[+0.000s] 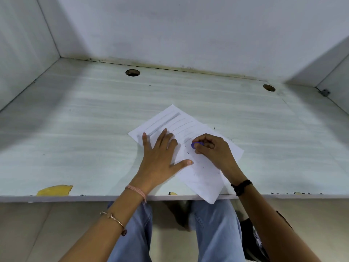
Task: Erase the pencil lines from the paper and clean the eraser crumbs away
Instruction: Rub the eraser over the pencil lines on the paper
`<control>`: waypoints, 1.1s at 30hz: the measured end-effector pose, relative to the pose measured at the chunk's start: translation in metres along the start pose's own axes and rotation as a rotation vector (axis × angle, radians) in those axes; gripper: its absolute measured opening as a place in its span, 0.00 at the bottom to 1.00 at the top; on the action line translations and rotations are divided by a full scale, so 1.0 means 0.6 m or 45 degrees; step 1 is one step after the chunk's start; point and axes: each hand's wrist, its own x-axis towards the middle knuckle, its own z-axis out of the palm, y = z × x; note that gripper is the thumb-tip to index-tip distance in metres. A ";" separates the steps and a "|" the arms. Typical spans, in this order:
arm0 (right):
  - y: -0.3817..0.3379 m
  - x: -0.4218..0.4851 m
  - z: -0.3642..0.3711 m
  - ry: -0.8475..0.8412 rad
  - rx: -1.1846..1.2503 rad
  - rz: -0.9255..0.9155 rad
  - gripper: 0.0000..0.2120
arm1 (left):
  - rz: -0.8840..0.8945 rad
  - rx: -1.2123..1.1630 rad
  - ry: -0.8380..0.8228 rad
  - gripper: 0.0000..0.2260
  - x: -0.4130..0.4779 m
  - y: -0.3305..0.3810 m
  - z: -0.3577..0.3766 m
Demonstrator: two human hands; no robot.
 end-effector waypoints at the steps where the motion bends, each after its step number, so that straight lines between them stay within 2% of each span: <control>1: 0.001 0.000 -0.001 0.005 -0.001 0.013 0.05 | 0.025 -0.003 0.013 0.43 0.007 0.002 0.000; 5: 0.000 0.001 -0.009 0.013 0.037 0.054 0.05 | 0.082 -0.037 0.014 0.46 0.045 0.004 -0.008; 8: 0.001 0.001 -0.018 0.027 0.070 0.058 0.03 | 0.073 -0.106 -0.176 0.47 0.056 -0.002 -0.006; 11: 0.007 0.006 -0.024 0.081 -0.041 0.052 0.04 | 0.019 -0.068 -0.337 0.46 0.053 -0.004 -0.003; 13: 0.008 0.009 -0.022 0.108 -0.136 0.058 0.07 | -0.004 -0.026 -0.343 0.45 0.049 -0.002 -0.001; 17: -0.001 0.009 -0.011 0.098 -0.158 0.021 0.06 | -0.040 0.003 -0.295 0.44 0.046 0.006 0.005; 22: -0.022 -0.006 0.011 -0.081 -0.306 -0.166 0.06 | -0.010 0.048 -0.301 0.46 0.046 0.007 0.014; 26: -0.020 0.023 -0.010 0.134 -0.401 -0.144 0.07 | -0.028 0.026 -0.282 0.45 0.047 0.008 0.015; 27: -0.024 0.020 -0.006 0.123 -0.412 -0.144 0.06 | -0.023 0.036 -0.277 0.46 0.047 0.007 0.016; 30: -0.036 -0.007 0.016 -0.126 -0.479 -0.187 0.06 | 0.010 0.091 -0.288 0.49 0.048 0.004 0.020; 31: -0.035 -0.007 0.013 -0.144 -0.503 -0.192 0.06 | 0.007 0.092 -0.292 0.48 0.049 0.004 0.019; 33: -0.023 0.018 -0.011 0.019 -0.492 -0.136 0.07 | -0.018 0.052 -0.308 0.45 0.049 0.006 0.015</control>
